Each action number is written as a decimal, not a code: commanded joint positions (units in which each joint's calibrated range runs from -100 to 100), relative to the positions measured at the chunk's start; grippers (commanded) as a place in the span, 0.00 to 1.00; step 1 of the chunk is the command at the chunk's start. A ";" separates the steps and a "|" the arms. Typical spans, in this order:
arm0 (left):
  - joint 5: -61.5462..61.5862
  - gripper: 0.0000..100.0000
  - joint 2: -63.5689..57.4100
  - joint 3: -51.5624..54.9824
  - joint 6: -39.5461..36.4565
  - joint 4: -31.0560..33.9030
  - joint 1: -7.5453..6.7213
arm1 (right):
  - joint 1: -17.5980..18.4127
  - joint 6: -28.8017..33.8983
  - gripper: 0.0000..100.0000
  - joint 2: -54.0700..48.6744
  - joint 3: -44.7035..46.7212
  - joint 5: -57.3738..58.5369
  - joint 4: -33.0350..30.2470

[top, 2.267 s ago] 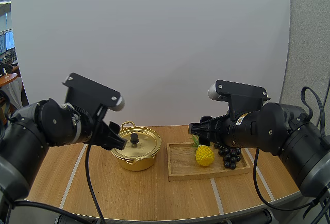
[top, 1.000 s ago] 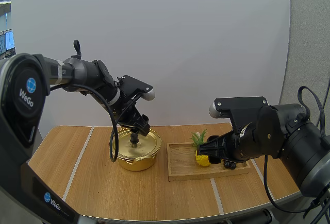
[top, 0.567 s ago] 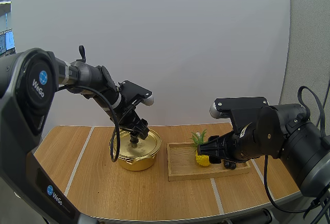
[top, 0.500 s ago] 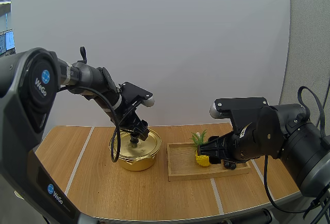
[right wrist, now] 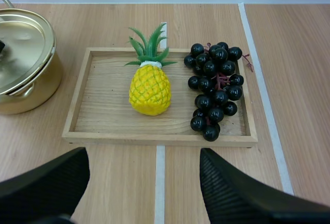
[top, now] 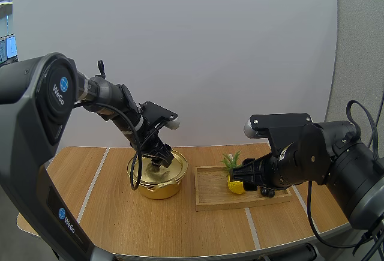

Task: Open the pot, put the pineapple inside, and close it

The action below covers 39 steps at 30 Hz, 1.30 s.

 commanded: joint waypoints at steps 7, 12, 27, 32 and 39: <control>-0.66 0.00 -0.13 -0.45 0.21 0.18 -0.21 | -0.20 0.21 1.00 -0.10 -0.35 -0.20 -0.41; 2.74 0.00 -2.48 -1.84 -1.22 0.18 -0.21 | -0.20 0.21 1.00 -0.10 -0.35 -0.20 -0.41; 22.50 0.00 -27.47 -22.47 -9.36 5.84 -0.21 | -0.20 0.21 1.00 -0.10 -0.35 -0.20 -0.41; 23.41 0.00 -35.31 -30.65 -12.01 10.56 -0.21 | -0.20 0.21 1.00 -0.10 -0.35 -0.20 -0.41; 18.99 0.00 -42.69 -42.03 -17.29 17.12 -0.21 | -0.20 0.21 1.00 -0.10 -0.35 -0.20 -0.41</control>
